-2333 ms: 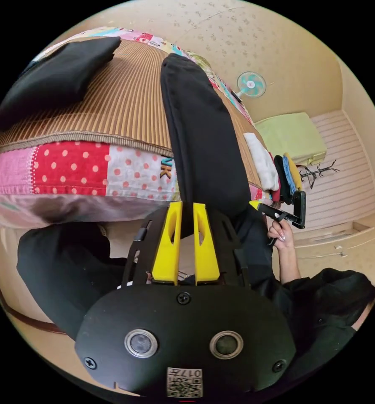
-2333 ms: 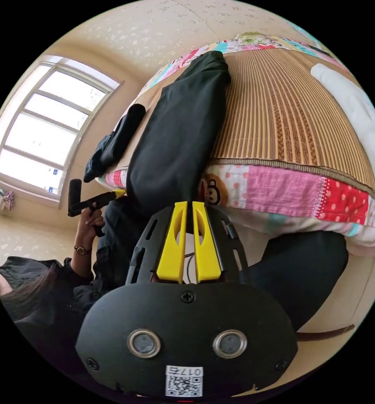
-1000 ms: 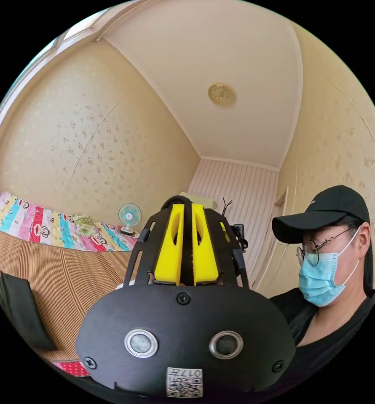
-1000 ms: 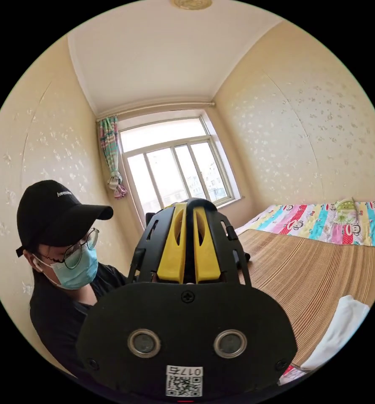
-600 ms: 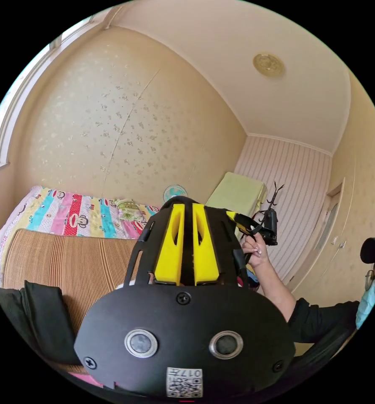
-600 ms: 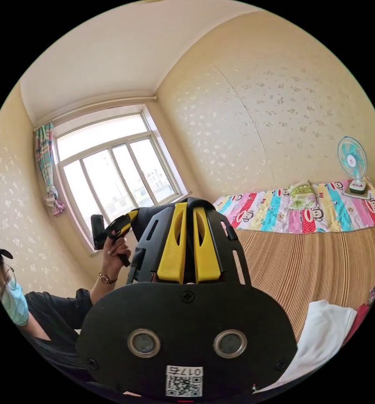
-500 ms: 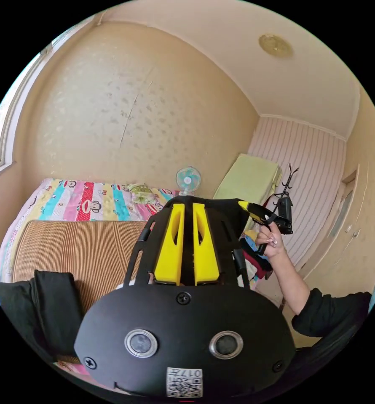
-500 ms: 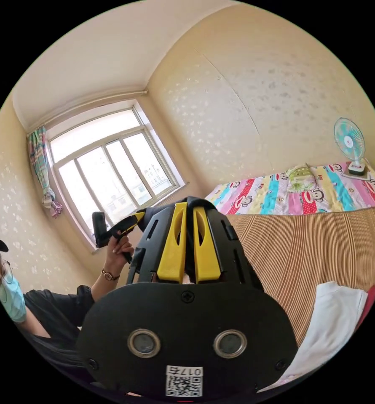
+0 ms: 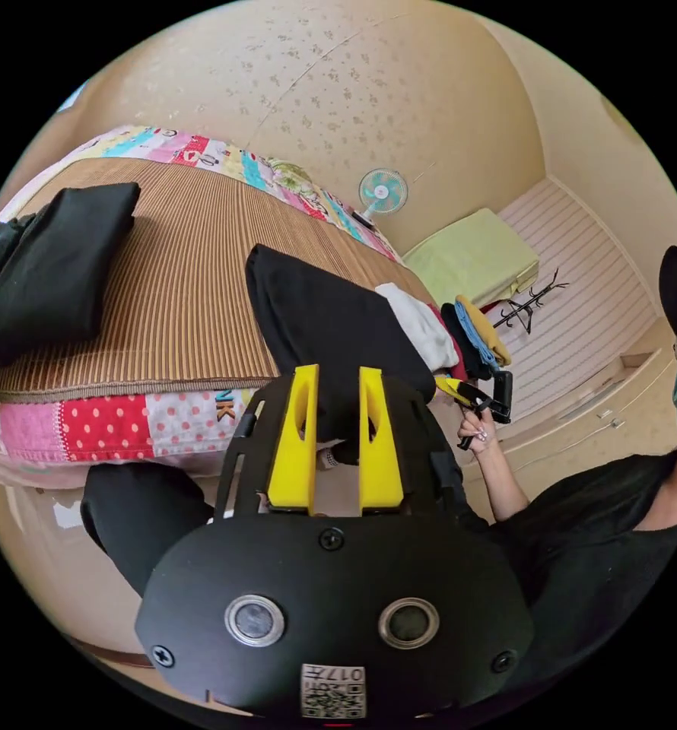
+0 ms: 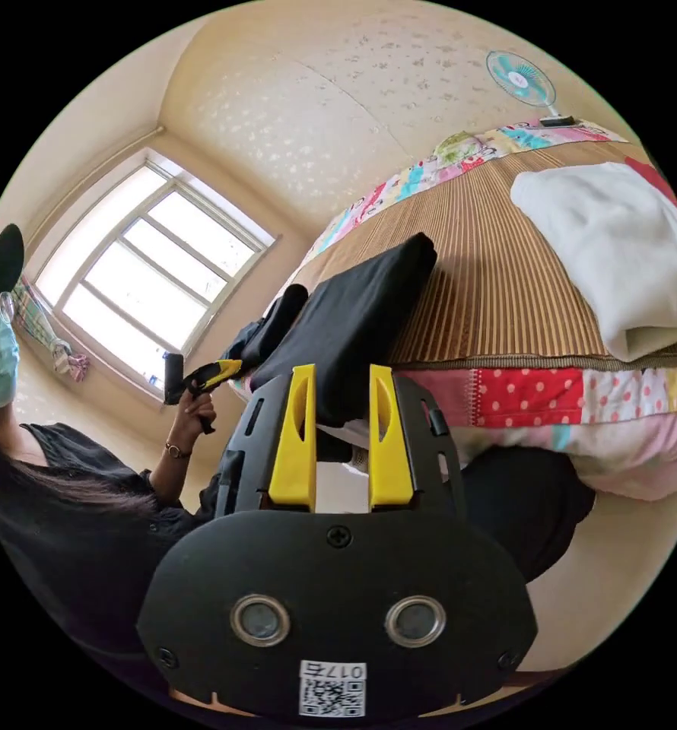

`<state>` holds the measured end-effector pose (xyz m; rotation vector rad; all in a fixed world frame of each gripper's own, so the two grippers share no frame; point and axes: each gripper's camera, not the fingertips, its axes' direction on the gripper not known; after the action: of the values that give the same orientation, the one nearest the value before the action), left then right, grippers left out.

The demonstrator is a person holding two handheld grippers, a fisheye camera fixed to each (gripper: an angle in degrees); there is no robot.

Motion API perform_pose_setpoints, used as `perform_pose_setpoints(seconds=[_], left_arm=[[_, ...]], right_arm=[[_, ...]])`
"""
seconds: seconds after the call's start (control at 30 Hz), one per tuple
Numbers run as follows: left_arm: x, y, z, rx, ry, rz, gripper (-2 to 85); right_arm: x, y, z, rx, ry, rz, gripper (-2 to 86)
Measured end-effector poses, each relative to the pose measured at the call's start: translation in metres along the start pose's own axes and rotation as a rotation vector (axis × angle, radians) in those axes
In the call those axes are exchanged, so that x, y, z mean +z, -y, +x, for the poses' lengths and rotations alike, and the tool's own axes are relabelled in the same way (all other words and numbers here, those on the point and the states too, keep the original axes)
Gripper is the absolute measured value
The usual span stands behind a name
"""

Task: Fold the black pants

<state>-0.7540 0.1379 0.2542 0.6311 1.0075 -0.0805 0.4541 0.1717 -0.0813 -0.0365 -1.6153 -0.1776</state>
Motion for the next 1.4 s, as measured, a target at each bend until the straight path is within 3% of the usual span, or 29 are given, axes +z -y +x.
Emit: perform_pose_setpoints(seconds=[0.07, 0.2, 0.33, 0.37, 0.47, 0.57, 0.83, 1.0, 1.13, 1.23, 1.33, 1.4], left_arm=[[0.016, 0.033, -0.011, 0.012, 0.032, 0.013, 10.8], [0.105, 0.097, -0.054, -0.103, 0.048, -0.156, 14.5], [0.173, 0.097, -0.083, -0.147, 0.203, -0.348, 16.0], [0.178, 0.088, -0.086, -0.149, 0.205, -0.329, 15.1], [0.184, 0.054, -0.093, -0.249, -0.003, -0.357, 13.5], [0.173, 0.009, -0.086, -0.282, -0.009, -0.277, 11.2], [0.147, -0.033, -0.024, -0.191, -0.287, -0.359, 6.5], [0.172, 0.038, 0.081, 0.028, -0.426, -0.284, 6.6], [0.21, 0.094, 0.171, 0.209, -0.467, -0.23, 6.7], [0.263, 0.129, 0.232, 0.285, -0.47, -0.196, 7.5], [0.334, 0.142, 0.259, 0.283, -0.379, -0.3, 7.7], [0.335, 0.115, 0.25, 0.303, -0.312, -0.254, 6.9]], right_arm=[[0.021, 0.031, 0.019, 0.052, 0.032, -0.039, 15.4], [0.107, 0.076, 0.051, 0.151, 0.068, -0.242, 18.5], [0.151, 0.072, 0.032, 0.12, 0.05, -0.323, 17.9], [0.165, 0.066, 0.026, 0.126, 0.105, -0.381, 17.4], [0.173, 0.048, 0.017, 0.127, 0.103, -0.385, 14.5], [0.184, 0.033, 0.017, 0.202, 0.228, -0.497, 9.3], [0.111, 0.038, -0.05, -0.067, 0.38, -0.457, 6.1], [0.0, 0.112, -0.108, -0.419, 0.189, -0.372, 6.6], [-0.078, 0.156, -0.124, -0.496, 0.027, -0.344, 6.9], [-0.129, 0.18, -0.102, -0.363, -0.208, -0.349, 7.8], [-0.16, 0.173, -0.059, -0.041, -0.632, -0.384, 9.9], [-0.17, 0.136, -0.049, 0.101, -1.061, -0.384, 9.0]])
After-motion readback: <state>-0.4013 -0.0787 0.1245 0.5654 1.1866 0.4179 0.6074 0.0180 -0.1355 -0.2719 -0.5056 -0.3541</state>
